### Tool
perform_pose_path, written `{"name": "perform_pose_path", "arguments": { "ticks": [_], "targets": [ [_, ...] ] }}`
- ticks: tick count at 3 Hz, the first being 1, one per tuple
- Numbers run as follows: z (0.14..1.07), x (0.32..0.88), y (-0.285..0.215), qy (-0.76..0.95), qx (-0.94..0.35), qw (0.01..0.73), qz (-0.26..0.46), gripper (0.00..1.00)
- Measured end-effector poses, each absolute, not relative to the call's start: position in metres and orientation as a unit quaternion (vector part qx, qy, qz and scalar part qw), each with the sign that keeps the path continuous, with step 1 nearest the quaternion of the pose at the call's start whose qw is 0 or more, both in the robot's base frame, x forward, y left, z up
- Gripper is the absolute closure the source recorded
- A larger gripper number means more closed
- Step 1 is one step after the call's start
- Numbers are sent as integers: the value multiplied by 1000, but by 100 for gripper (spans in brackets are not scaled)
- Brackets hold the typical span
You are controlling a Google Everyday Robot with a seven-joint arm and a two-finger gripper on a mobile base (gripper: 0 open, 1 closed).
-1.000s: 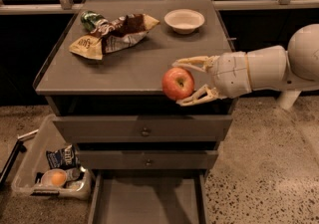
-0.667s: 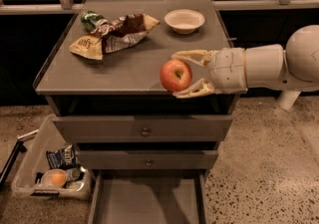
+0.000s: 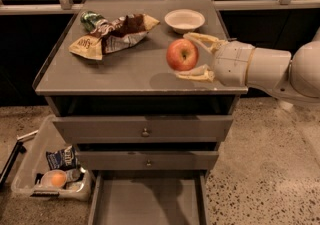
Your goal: Pick apple from bottom drawer and place on counter
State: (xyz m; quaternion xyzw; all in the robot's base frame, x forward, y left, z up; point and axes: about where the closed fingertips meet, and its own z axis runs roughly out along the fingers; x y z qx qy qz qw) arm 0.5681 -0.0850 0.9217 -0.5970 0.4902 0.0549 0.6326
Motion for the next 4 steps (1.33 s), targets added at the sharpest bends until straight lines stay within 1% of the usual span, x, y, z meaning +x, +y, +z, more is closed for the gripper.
{"name": "perform_pose_path", "arguments": {
  "ticks": [2, 4],
  "targets": [
    [940, 595, -96, 534, -527, 660, 22, 100],
    [933, 636, -105, 583, -488, 648, 35, 100]
  ]
}}
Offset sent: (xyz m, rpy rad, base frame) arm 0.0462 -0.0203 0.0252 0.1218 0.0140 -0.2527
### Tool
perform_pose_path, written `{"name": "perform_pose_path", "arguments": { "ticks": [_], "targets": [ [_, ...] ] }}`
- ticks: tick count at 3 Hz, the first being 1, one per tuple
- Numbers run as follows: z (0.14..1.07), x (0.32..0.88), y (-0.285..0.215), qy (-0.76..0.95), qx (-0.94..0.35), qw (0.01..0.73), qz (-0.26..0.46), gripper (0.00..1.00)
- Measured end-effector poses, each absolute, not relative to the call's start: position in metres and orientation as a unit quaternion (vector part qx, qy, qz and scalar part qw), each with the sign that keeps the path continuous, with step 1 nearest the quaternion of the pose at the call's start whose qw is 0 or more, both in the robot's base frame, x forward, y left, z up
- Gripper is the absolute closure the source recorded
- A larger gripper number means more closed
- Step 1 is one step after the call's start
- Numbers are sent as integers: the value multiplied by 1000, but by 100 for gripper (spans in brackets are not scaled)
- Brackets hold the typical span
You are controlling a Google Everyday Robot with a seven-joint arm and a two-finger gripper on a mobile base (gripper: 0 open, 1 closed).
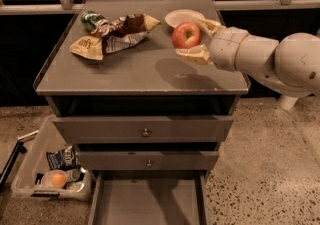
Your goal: Pick apple from bottom drawer and place on counter
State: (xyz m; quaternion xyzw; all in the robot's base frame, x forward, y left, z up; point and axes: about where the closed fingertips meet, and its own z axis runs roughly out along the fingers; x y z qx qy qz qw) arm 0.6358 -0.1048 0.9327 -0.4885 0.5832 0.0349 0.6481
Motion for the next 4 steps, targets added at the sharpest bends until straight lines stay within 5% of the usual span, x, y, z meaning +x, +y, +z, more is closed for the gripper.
{"name": "perform_pose_path", "arguments": {
  "ticks": [4],
  "targets": [
    [896, 670, -115, 648, -512, 554, 100, 100]
  ]
}}
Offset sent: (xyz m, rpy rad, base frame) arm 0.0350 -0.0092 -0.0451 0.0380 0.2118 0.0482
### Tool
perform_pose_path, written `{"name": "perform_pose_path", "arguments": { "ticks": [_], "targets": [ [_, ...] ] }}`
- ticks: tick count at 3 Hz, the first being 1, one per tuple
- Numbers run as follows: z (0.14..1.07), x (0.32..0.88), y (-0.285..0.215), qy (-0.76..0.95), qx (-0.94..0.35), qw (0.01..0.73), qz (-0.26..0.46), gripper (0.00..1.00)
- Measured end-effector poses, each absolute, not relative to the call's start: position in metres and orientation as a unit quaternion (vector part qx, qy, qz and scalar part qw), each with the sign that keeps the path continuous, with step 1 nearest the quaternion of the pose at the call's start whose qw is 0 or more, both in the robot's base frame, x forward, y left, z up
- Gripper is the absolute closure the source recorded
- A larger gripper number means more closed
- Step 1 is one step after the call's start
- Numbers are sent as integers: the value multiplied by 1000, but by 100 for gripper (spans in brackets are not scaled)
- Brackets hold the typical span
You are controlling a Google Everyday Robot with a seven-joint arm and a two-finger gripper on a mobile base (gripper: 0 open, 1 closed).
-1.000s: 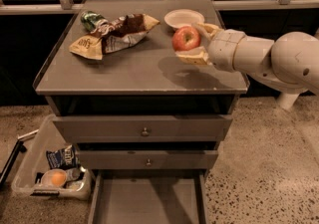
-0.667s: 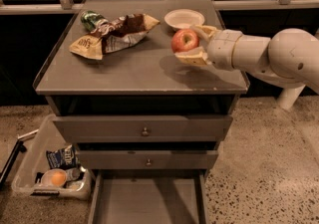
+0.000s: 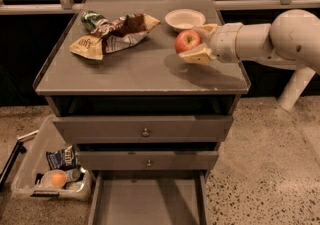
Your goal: Pick apple from bottom drawer and place on counter
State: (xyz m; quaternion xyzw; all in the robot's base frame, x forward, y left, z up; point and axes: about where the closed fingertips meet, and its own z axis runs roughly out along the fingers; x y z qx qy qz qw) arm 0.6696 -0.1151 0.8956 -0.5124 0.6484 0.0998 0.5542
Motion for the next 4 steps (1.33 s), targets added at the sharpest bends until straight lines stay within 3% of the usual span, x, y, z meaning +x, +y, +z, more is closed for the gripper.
{"name": "perform_pose_path", "arguments": {
  "ticks": [4],
  "targets": [
    [846, 684, -114, 673, -570, 451, 136, 100]
  ]
}}
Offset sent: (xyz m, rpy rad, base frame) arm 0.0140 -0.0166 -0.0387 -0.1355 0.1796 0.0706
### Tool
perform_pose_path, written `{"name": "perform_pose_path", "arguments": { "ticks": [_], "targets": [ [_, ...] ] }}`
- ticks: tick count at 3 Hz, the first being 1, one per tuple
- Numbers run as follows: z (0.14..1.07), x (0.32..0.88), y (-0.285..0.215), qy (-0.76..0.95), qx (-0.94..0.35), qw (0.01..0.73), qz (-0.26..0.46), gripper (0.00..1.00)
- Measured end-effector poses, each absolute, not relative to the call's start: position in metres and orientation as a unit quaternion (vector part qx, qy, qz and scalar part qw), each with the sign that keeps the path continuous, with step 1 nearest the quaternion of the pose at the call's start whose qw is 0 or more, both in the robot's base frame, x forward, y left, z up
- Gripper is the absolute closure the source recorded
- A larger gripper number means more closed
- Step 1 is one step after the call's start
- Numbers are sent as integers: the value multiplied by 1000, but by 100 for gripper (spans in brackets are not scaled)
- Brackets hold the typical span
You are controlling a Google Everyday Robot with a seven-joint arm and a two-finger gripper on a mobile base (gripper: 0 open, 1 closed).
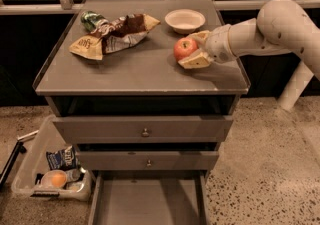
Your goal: Pick apple from bottom drawer and place on counter
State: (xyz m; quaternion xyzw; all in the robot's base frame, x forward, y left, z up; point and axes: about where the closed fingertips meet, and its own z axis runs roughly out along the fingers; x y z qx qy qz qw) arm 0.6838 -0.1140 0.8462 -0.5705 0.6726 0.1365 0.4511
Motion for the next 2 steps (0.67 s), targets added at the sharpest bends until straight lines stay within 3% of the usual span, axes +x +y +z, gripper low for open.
{"name": "perform_pose_path", "arguments": {
  "ticks": [2],
  "targets": [
    [846, 684, -114, 673, -571, 451, 137, 58]
  ]
}}
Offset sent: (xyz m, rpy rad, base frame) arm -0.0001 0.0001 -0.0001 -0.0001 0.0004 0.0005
